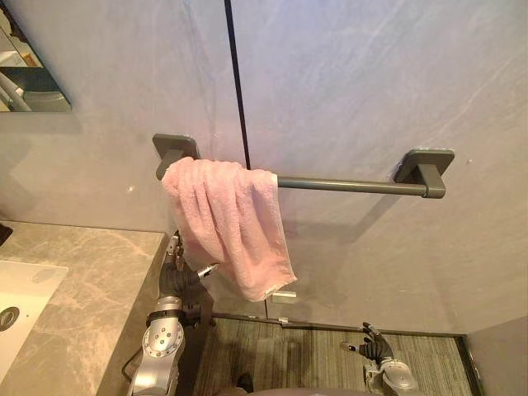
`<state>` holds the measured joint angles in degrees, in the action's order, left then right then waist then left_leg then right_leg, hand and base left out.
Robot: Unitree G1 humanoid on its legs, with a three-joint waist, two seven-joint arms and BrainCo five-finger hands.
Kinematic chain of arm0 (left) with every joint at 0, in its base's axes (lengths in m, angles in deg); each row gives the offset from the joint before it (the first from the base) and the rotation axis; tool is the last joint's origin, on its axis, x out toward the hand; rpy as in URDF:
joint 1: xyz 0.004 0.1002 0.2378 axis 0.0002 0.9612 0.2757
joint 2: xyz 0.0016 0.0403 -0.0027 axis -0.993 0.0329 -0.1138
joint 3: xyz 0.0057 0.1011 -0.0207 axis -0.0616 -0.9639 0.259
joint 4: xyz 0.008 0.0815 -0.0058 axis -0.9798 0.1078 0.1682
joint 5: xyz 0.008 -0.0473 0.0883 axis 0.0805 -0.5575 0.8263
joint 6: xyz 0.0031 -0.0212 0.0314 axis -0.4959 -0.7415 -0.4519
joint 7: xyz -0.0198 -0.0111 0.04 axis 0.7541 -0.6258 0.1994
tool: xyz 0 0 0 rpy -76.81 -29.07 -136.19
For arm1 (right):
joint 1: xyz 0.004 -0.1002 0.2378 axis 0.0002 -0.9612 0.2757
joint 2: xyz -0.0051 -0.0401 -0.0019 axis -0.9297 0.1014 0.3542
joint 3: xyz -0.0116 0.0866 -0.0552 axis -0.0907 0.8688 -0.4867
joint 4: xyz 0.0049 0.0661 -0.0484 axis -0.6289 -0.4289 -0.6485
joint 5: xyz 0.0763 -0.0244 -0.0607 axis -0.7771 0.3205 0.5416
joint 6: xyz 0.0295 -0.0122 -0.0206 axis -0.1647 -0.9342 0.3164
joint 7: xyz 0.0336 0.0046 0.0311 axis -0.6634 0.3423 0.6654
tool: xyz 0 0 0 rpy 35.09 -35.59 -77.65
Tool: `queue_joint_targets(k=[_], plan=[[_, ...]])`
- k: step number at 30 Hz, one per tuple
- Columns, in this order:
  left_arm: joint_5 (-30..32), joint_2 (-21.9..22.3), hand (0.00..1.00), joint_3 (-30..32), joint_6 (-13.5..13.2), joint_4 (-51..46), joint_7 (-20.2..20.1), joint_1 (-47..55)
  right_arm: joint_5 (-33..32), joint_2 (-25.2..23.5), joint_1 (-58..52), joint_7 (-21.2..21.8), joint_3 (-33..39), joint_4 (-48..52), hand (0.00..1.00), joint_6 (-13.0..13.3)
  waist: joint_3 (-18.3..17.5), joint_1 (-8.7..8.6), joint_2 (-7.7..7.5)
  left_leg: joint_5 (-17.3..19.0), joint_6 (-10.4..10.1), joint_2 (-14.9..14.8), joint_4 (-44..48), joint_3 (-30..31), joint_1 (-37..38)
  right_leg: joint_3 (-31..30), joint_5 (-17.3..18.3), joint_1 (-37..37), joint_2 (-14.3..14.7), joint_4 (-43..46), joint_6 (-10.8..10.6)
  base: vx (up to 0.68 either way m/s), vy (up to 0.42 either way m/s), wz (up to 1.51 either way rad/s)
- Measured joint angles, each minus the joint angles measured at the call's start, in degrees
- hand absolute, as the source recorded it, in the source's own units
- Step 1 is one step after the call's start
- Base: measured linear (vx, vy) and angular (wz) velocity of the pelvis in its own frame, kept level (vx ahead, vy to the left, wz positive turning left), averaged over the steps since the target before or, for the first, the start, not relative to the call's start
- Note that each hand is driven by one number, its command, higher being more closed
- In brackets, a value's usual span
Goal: Organize washtable
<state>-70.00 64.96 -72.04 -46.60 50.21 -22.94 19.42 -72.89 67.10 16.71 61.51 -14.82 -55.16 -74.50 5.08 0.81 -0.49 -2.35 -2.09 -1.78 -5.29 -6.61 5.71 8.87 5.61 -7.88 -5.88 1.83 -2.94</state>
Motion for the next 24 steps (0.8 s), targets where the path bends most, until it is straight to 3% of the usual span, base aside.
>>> queue_joint_targets(k=[1,11,20,24], plan=[[0.0,0.0,1.00,0.0,0.0,0.5,-0.2,-0.3,0.3,0.0,0.0,0.0,0.0,0.0,0.00,0.0,0.0,0.00,0.00,0.0,0.0,0.0,0.0,0.0,0.0,0.0,0.0,0.0,0.0,0.0,0.0,-0.04,-0.012,-0.01],[0.0,-0.1,1.00,-1.1,0.7,3.8,-2.1,-2.7,0.4,0.0,0.2,0.1,-1.6,1.7,0.00,-0.1,0.0,-0.17,-0.02,0.0,0.0,-0.1,-0.1,-0.8,0.2,-1.1,-0.4,0.0,0.1,-0.6,-0.3,-0.01,-0.014,-0.05],[-0.4,-0.2,1.00,-1.0,0.6,3.8,-1.8,-3.8,0.0,0.0,0.4,0.8,-4.4,14.9,0.00,0.4,0.0,-1.46,-0.08,0.0,0.0,-0.1,-0.1,-1.5,0.3,-1.9,-1.3,0.0,0.2,-1.6,-0.3,-0.03,-0.009,-0.05],[-0.7,-0.5,1.00,-1.0,0.4,3.7,-0.9,-3.9,-0.7,0.2,-0.2,1.9,-6.8,25.5,0.00,0.8,0.1,-1.58,-0.10,0.0,0.0,-0.1,-0.1,-1.8,0.4,-2.4,-1.3,0.1,0.2,-1.6,-0.4,-0.02,-0.016,-0.04]])
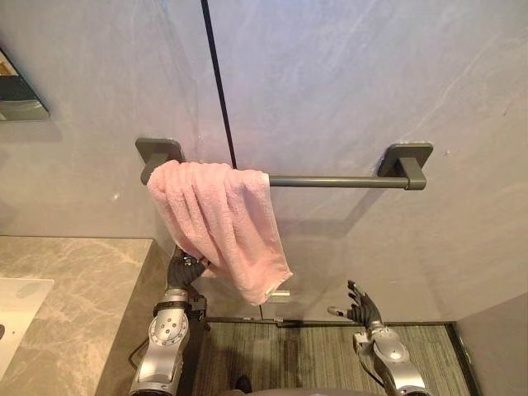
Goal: Organize washtable
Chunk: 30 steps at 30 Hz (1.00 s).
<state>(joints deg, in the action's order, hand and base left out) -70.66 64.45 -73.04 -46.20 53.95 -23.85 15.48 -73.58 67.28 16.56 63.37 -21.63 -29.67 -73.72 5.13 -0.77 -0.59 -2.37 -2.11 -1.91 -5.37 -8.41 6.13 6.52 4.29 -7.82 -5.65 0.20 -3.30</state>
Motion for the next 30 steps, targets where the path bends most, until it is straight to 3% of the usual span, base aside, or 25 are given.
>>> queue_joint_targets(k=[14,29,30], plan=[[-0.7,0.0,1.00,-2.3,-0.6,-2.2,0.0,0.0,-6.5,6.6,-0.5,5.8,-9.8,17.1,0.00,1.1,0.0,0.16,-0.30,0.0,0.0,-0.5,0.0,-1.0,0.6,-2.0,-0.4,0.5,0.4,0.4,-0.2,-0.03,-0.015,-0.06],[-4.2,1.4,1.00,-4.6,-0.7,-2.1,0.0,0.1,-9.3,5.9,12.1,5.8,-17.0,16.6,0.00,2.1,0.0,1.67,-0.39,-1.0,0.1,-0.5,0.1,2.1,-0.9,-0.1,-0.1,0.3,0.6,0.9,-0.1,-0.02,-0.021,0.10],[-4.2,1.4,1.00,-4.6,-0.7,-2.1,0.0,0.1,-9.4,5.5,12.6,5.8,-17.2,16.2,1.00,2.1,-0.1,1.79,-0.39,-1.0,0.1,-0.5,0.1,2.2,-0.9,0.0,-0.1,0.3,0.6,1.0,-0.1,-0.05,-0.018,0.10]])
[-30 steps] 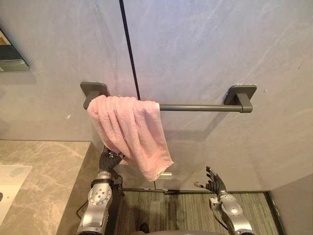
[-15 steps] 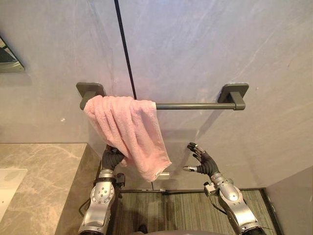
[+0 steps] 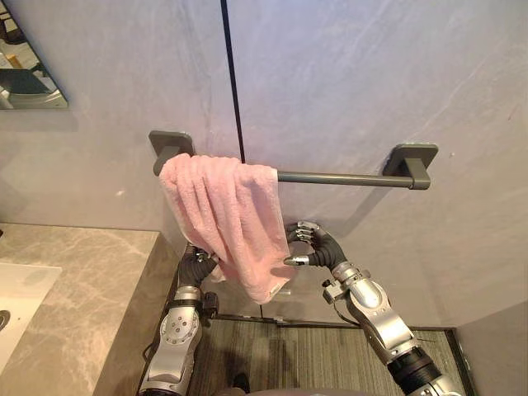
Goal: Organize washtable
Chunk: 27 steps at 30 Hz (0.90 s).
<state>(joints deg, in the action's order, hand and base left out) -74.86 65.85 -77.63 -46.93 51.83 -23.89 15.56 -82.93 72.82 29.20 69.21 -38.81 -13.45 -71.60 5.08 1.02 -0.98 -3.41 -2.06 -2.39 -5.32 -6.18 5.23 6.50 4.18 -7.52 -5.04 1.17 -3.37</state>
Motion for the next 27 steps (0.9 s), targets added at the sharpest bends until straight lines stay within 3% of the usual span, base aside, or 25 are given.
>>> queue_joint_targets(k=[17,27], plan=[[-2.0,0.3,1.00,-0.2,-0.5,0.3,-0.1,-0.1,-1.5,-1.6,5.8,-0.4,-2.3,-6.3,1.00,0.0,-0.2,1.50,-0.51,-1.1,-0.6,-0.6,0.0,1.6,-1.2,1.2,0.4,0.9,0.6,1.1,0.1,-0.03,-0.013,0.04],[-2.0,0.3,1.00,-0.1,-0.5,0.3,-0.1,-0.1,-2.1,-1.7,6.1,-0.4,-1.9,-6.2,1.00,0.0,-0.2,1.46,-0.59,-1.2,-0.7,-0.9,0.0,1.5,-1.4,1.1,0.3,1.1,0.9,1.1,0.2,-0.01,-0.006,0.00]])
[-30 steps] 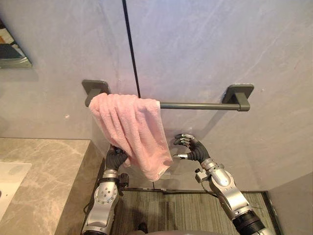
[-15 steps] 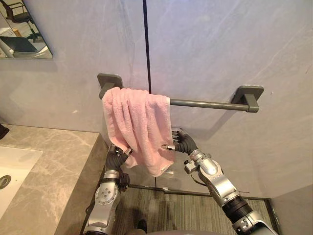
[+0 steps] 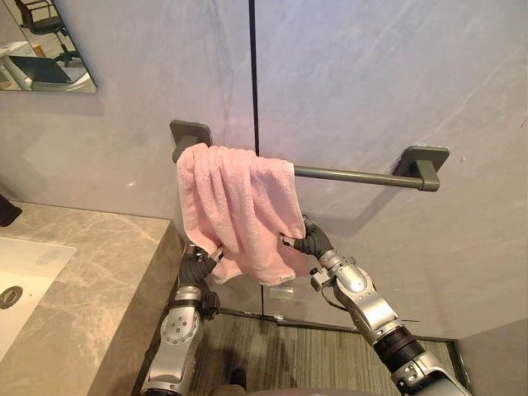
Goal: Organize washtable
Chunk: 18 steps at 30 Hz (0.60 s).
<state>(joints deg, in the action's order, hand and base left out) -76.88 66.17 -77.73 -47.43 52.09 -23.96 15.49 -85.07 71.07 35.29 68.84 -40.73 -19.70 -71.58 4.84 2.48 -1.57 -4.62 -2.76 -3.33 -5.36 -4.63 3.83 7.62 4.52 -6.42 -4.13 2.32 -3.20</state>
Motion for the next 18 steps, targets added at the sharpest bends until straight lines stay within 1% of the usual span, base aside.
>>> queue_joint_targets(k=[11,18], plan=[[0.0,0.0,1.00,0.3,0.0,0.0,-0.1,0.0,-0.2,-2.2,-1.5,0.4,2.9,0.1,1.00,0.0,0.0,-0.02,-0.34,0.0,0.0,0.0,0.0,-0.2,0.0,-0.2,0.0,0.3,0.0,0.2,0.0,0.00,0.000,0.00],[0.0,0.7,1.00,2.1,0.0,0.0,0.0,0.0,-0.2,-2.5,-5.0,0.3,8.7,1.0,1.00,0.1,0.0,-0.18,-0.35,0.0,0.0,-0.1,0.0,-0.5,0.1,-0.5,0.0,0.6,0.0,0.4,0.0,0.00,0.000,-0.01]])
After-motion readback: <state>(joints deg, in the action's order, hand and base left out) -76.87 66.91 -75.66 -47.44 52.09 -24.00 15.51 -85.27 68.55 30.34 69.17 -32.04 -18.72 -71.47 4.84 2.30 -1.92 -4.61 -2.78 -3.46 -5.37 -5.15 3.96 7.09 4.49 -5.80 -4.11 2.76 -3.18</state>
